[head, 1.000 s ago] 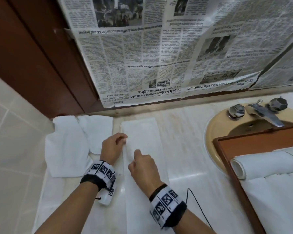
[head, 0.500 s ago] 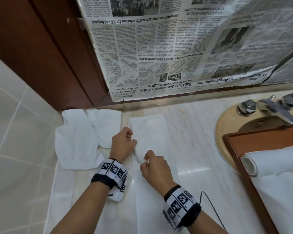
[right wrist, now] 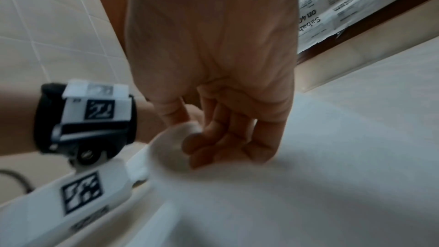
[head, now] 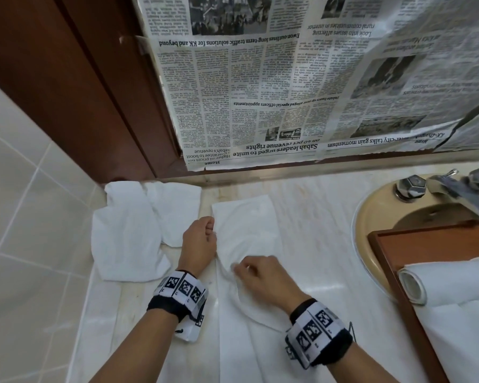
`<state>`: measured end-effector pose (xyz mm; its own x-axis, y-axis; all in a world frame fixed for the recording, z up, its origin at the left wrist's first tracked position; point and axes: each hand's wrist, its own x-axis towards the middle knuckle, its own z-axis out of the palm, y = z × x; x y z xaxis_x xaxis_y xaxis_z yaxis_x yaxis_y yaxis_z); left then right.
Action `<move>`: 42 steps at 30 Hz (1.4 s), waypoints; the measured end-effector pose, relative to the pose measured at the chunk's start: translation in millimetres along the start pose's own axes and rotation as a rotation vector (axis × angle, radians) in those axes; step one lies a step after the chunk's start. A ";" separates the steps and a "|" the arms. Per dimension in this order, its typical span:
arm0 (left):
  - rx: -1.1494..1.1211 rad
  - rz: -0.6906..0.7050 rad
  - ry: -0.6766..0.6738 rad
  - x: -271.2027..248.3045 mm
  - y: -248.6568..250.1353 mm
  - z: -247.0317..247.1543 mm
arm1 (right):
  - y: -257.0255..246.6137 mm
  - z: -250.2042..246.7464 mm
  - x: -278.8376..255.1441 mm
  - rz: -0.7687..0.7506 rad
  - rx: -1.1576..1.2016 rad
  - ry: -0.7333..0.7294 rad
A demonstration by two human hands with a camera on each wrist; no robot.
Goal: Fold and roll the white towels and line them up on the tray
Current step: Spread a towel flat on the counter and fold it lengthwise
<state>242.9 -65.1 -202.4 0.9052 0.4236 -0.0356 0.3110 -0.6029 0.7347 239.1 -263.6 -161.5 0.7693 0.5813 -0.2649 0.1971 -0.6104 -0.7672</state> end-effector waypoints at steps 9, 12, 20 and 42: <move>0.620 0.165 -0.306 15.7 10.0 23.5 | 39.8 -4.0 87.4 -0.196 -0.650 -0.019; 0.709 0.158 -0.300 28.3 -0.1 18.4 | 51.3 -16.9 95.1 -0.141 -0.735 -0.070; 0.607 0.141 -0.350 9.4 6.2 20.4 | 57.8 -23.7 66.8 -0.037 -0.634 0.050; 0.564 0.042 -0.395 -27.0 2.4 2.4 | 83.9 -18.7 15.4 -0.024 -0.719 -0.026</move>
<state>219.8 -79.6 -201.3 0.9241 0.1789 -0.3378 0.2800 -0.9184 0.2796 278.8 -315.8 -219.1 0.7467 0.6065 -0.2732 0.5722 -0.7951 -0.2011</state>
